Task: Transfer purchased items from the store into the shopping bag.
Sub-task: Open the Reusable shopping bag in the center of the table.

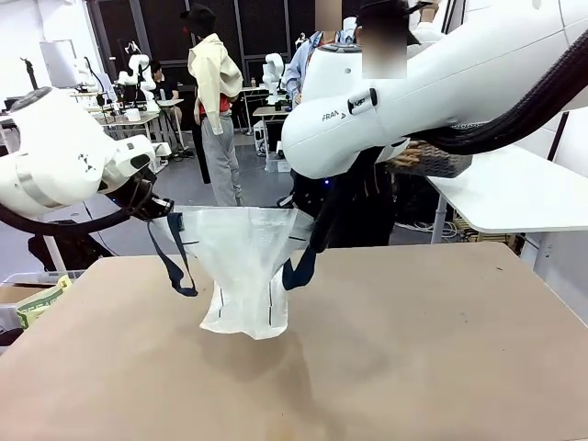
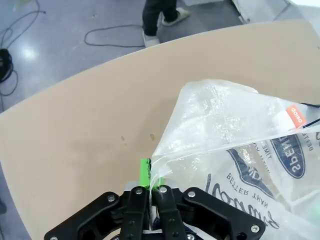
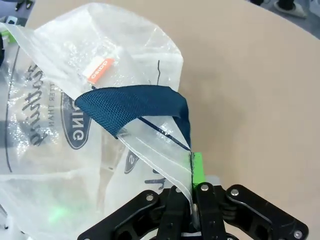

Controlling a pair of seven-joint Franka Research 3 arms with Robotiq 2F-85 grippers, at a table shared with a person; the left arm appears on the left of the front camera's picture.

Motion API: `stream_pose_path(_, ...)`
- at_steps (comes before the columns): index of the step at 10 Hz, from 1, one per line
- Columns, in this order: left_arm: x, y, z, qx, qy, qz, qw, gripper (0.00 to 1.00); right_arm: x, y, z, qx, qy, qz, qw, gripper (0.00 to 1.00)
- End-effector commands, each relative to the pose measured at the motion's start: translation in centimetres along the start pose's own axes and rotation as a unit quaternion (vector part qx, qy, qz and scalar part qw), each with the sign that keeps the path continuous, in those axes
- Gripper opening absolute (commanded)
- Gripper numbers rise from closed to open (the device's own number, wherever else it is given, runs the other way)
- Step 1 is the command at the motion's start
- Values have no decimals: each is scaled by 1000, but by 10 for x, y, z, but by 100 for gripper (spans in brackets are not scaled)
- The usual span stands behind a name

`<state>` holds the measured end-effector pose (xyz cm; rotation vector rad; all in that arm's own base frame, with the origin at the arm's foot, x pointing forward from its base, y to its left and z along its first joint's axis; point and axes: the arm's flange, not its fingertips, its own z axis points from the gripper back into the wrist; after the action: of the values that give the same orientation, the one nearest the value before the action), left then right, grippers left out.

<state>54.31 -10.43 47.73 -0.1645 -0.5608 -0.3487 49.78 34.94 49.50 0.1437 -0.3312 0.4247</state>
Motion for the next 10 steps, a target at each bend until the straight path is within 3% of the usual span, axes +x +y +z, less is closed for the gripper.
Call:
stream_pose_path(1,-5,17,6,-6,-19,-7,1000,0,5,0,-2,-22,12,9,1000,0)
stream_pose_path(6,32,-28,-19,-41,19,-79,996,0,14,32,-23,-23,17,30,999,0)
stream_pose_path(10,35,-37,-22,-43,21,-74,996,0,16,35,-32,-17,23,37,999,0)
